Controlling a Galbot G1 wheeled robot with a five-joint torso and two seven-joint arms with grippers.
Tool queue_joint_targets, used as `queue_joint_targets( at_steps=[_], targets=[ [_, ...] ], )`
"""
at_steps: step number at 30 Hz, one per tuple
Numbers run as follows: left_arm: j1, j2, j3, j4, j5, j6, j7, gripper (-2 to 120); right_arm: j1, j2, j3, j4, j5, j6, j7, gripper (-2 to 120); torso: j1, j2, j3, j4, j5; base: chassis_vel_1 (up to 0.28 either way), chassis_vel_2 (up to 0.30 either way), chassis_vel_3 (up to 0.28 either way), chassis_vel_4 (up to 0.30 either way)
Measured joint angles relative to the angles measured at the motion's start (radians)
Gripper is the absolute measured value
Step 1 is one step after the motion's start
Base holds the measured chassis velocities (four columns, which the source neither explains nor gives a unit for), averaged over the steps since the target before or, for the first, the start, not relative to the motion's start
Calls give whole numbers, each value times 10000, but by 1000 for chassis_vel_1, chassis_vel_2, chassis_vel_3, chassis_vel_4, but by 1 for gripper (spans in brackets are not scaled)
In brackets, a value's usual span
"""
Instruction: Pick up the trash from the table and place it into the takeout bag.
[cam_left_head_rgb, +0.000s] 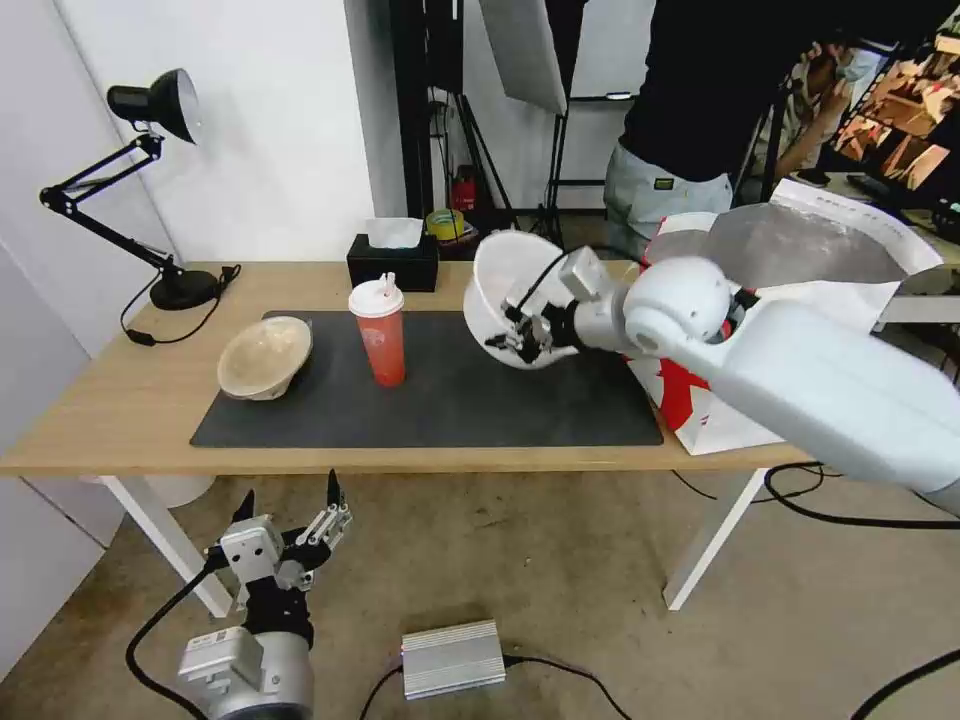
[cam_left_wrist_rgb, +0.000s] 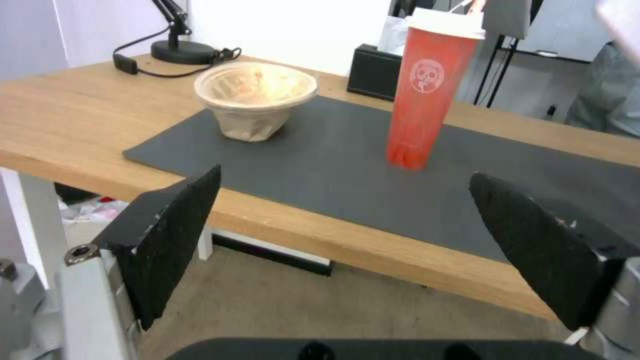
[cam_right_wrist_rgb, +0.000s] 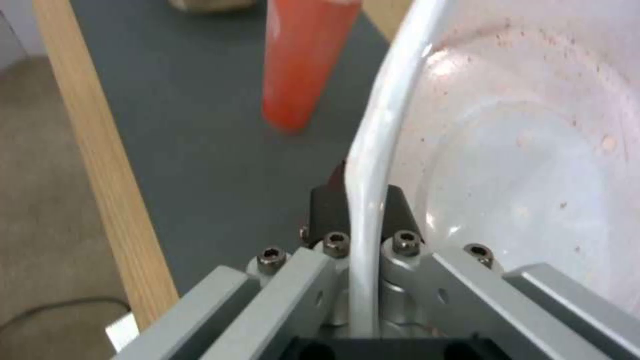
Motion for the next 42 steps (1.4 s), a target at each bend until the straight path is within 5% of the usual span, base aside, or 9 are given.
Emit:
queue_joint_targets(
  at_steps=[16, 42],
  targets=[
    [17, 10, 0, 1, 1, 20, -288, 100, 849, 262, 620, -133, 1436, 51, 487, 0, 0, 0, 0, 1, 0, 0, 0, 0, 0],
    [177, 126, -40, -217, -236, 56, -351, 100, 1655, -656, 1247, -459, 2827, 250, 736, 0, 1, -1, 0, 0, 1, 0, 0, 0, 0]
  ],
)
